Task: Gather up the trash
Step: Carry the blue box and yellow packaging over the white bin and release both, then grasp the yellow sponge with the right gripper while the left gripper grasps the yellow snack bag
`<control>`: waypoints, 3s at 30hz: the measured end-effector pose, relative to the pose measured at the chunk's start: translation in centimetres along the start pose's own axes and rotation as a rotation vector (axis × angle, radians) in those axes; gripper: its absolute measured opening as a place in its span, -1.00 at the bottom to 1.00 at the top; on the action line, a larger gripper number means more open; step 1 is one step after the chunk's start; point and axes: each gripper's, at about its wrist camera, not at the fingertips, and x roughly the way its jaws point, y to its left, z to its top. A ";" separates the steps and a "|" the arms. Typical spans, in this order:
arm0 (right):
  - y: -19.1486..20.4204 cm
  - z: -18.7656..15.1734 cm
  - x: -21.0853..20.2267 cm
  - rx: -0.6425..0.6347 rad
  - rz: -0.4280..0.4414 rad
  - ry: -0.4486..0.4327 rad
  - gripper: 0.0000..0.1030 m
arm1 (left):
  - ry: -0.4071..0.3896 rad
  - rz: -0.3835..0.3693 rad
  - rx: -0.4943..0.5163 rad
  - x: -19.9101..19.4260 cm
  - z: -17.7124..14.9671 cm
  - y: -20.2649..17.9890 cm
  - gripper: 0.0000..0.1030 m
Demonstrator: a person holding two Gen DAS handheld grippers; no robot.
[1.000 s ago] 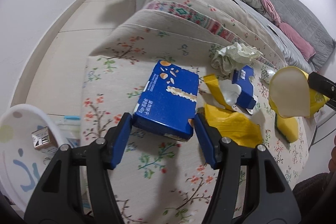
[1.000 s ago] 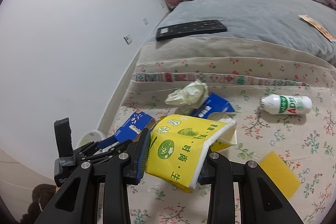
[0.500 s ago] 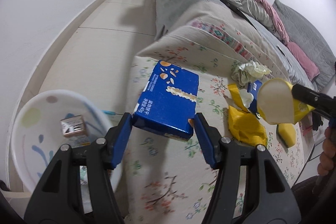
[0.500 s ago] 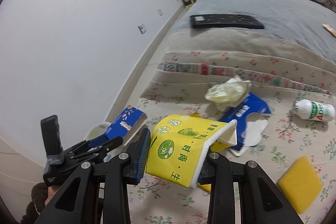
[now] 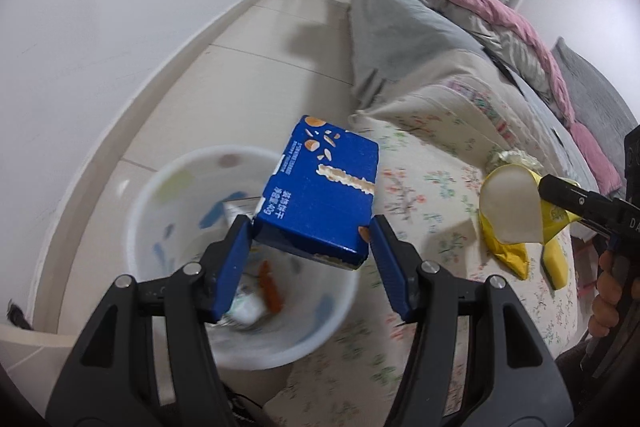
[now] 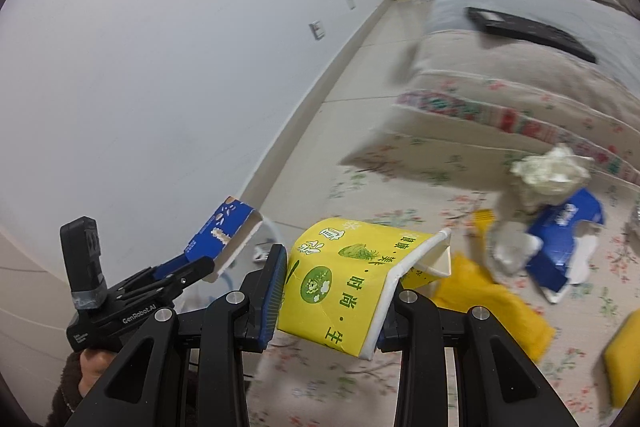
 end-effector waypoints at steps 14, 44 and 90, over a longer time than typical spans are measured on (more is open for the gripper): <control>7.4 -0.7 6.4 -0.054 0.089 0.060 -0.29 | 0.131 0.117 -0.092 1.3 -0.5 4.5 0.61; 9.7 -1.1 13.5 0.038 0.180 0.137 -0.23 | 0.134 0.300 -0.193 -2.0 -1.8 9.6 0.89; -13.5 -5.2 -7.7 0.166 -0.448 -0.030 0.60 | 0.212 0.109 0.122 4.5 -1.3 -9.4 0.89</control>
